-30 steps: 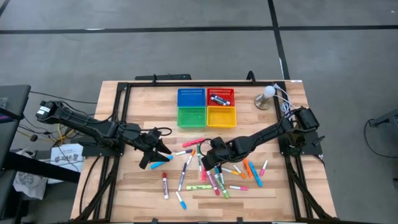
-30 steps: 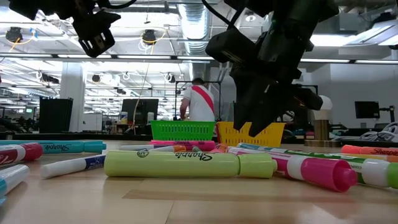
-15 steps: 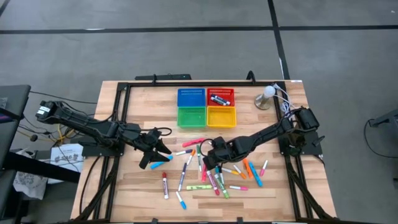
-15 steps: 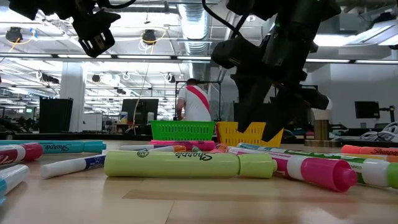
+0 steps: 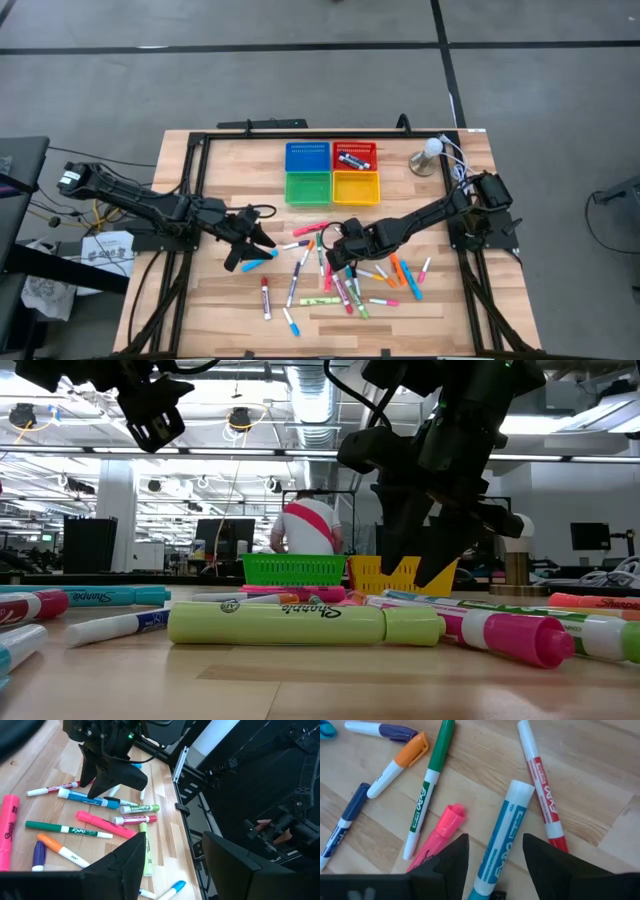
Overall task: Pick & Place Markers
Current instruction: Put the light blue thick dry erase marker into the red bin
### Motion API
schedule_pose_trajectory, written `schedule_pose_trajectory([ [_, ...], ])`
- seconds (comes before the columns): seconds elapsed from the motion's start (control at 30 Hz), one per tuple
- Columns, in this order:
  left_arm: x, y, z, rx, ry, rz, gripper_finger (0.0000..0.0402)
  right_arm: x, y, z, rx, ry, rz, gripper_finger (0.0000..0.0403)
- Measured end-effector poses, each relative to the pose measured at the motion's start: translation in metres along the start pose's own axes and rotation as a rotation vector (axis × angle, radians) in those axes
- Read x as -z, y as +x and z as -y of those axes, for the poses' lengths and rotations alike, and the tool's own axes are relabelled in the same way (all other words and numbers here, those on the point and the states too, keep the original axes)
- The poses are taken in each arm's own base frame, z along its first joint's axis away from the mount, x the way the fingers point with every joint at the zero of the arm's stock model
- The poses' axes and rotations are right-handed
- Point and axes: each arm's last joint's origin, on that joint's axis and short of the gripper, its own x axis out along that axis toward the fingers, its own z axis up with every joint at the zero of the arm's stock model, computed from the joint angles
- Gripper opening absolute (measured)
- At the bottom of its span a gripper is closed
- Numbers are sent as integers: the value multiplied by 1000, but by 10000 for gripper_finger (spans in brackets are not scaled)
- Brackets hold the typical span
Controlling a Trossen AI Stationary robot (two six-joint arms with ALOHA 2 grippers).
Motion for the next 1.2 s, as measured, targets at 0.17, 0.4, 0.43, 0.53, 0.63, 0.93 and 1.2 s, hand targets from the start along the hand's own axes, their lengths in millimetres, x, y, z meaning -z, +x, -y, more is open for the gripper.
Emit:
schedule_pose_trajectory([
  [0.17,-1,0,-1,-6,1,4,195,0,0,0,0,0,0,162],
  [0.4,-1,0,-1,-6,1,4,195,0,0,0,1,-1,1,152],
  [0.43,-1,0,-1,-6,1,4,195,0,0,0,1,-1,1,151],
  [0.53,-1,0,-1,-6,1,3,195,0,0,0,1,-1,1,150],
  [0.63,-1,0,-1,-6,1,3,195,0,0,0,0,-1,1,153],
  [0.93,0,0,-1,-7,1,1,195,-1,0,-3,-27,-10,10,164],
  [1.2,0,0,-1,-7,1,1,195,-1,2,-1,-16,-21,38,160],
])
